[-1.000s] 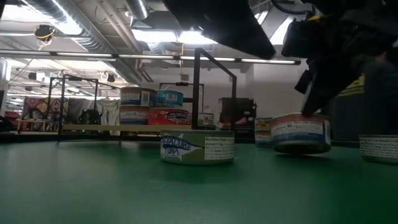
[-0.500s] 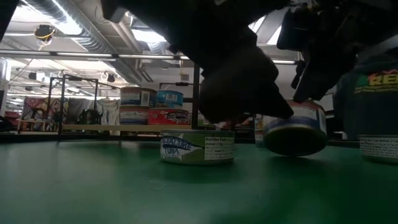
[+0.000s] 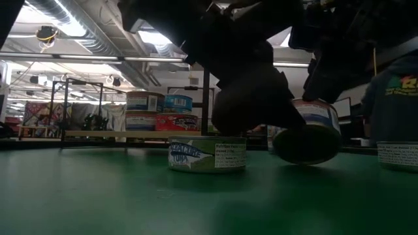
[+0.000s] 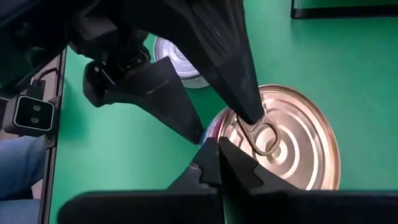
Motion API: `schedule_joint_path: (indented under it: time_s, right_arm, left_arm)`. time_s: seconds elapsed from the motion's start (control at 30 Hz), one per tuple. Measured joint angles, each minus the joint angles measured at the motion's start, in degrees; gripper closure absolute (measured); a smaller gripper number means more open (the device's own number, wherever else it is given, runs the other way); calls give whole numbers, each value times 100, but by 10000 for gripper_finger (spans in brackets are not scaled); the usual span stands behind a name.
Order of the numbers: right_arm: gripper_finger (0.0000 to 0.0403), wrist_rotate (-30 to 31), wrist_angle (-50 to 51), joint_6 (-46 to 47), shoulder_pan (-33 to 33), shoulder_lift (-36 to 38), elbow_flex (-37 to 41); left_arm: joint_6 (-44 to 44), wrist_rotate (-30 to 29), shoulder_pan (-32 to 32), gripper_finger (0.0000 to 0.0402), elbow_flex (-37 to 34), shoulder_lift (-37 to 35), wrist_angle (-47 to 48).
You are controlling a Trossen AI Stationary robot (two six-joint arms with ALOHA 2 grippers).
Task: Stack canned seafood by type on shelf
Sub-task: Put the blue tuna can on the shelf
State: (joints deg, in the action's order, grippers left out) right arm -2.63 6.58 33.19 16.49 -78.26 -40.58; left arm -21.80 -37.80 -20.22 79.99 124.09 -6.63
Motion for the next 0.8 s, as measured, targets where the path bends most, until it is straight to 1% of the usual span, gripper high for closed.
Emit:
schedule_joint_path:
  time_s: [0.13, 0.3, 0.4, 0.57, 0.67, 0.8]
  right_arm:
    - [403, 0, -110, 0, -2, 0, -2]
    - [403, 7, -123, 0, -2, 0, -2]
    - [403, 9, -124, 0, -2, 2, -1]
    - [399, 37, -142, -2, -4, 4, -2]
    - [388, 13, -141, -7, -4, 4, -2]
    - [364, -247, -163, -24, -4, 4, -4]
  left_arm:
    - [-2, 187, 66, 119, 0, 0, -2]
    - [-8, 232, 119, 122, 0, 0, 6]
    - [-11, 242, 116, 145, 0, 0, 13]
    - [-20, 264, 102, 206, 0, 0, 22]
    - [-20, 262, 101, 208, 0, 0, 17]
    - [-69, 245, 32, 208, 0, 0, -2]
